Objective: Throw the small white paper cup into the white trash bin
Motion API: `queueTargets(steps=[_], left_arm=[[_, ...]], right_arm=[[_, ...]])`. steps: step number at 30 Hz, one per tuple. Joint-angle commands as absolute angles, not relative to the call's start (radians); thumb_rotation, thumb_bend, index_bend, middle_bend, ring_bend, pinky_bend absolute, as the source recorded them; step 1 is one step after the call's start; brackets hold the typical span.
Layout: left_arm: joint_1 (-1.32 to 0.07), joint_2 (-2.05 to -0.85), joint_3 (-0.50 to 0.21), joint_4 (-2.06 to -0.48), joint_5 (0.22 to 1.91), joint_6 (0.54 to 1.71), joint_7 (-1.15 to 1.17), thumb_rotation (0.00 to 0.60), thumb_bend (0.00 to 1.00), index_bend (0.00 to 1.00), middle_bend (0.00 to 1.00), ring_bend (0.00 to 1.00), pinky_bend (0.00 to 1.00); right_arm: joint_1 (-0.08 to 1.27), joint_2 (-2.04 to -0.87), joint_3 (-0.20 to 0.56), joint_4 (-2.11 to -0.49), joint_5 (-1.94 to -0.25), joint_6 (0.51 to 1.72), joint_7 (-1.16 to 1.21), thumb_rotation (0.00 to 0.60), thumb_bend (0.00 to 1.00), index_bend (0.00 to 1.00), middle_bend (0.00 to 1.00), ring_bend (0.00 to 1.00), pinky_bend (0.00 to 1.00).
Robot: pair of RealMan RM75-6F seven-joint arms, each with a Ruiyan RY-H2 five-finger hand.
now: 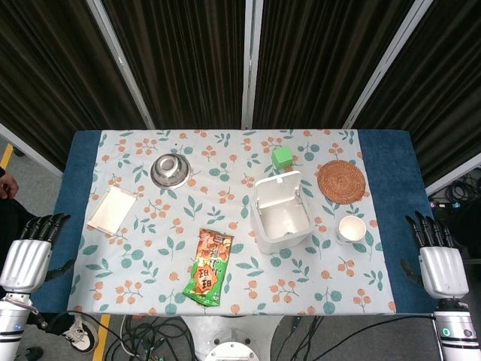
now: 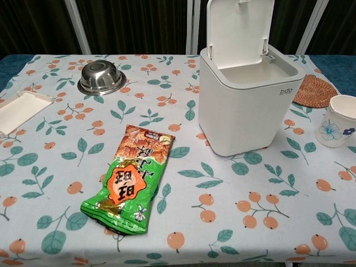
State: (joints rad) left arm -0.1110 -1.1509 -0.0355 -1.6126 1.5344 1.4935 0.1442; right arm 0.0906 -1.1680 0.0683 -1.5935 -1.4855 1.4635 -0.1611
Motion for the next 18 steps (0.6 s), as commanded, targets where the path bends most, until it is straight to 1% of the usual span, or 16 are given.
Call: queueTargets(steps=[1, 9, 12, 18], left_arm=[[-0.111, -1.148, -0.034, -1.612, 1.531, 1.489, 0.143, 0.600, 0.15, 0.14, 0.15, 0.12, 0.15], [-0.107, -1.154, -0.034, -1.603, 1.521, 1.490, 0.134, 0.600, 0.15, 0.14, 0.15, 0.12, 0.15], [-0.111, -1.163, -0.031, -1.597, 1.523, 1.480, 0.135, 0.600, 0.15, 0.14, 0.15, 0.12, 0.15], [-0.109, -1.187, -0.022, -1.573, 1.525, 1.475, 0.127, 0.600, 0.15, 0.14, 0.15, 0.12, 0.15]], right_arm=[[0.092, -1.172, 0.066, -1.591, -1.484, 1.459, -0.161, 0.600, 0.19, 0.00, 0.00, 0.00, 0.00], [0.106, -1.166, 0.066, -1.598, -1.497, 1.445, -0.155, 0.600, 0.19, 0.00, 0.00, 0.00, 0.00], [0.126, -1.158, 0.064, -1.606, -1.503, 1.413, -0.151, 0.600, 0.19, 0.00, 0.00, 0.00, 0.00], [0.188, -1.146, 0.073, -1.637, -1.464, 1.299, -0.205, 0.600, 0.19, 0.00, 0.00, 0.00, 0.00]])
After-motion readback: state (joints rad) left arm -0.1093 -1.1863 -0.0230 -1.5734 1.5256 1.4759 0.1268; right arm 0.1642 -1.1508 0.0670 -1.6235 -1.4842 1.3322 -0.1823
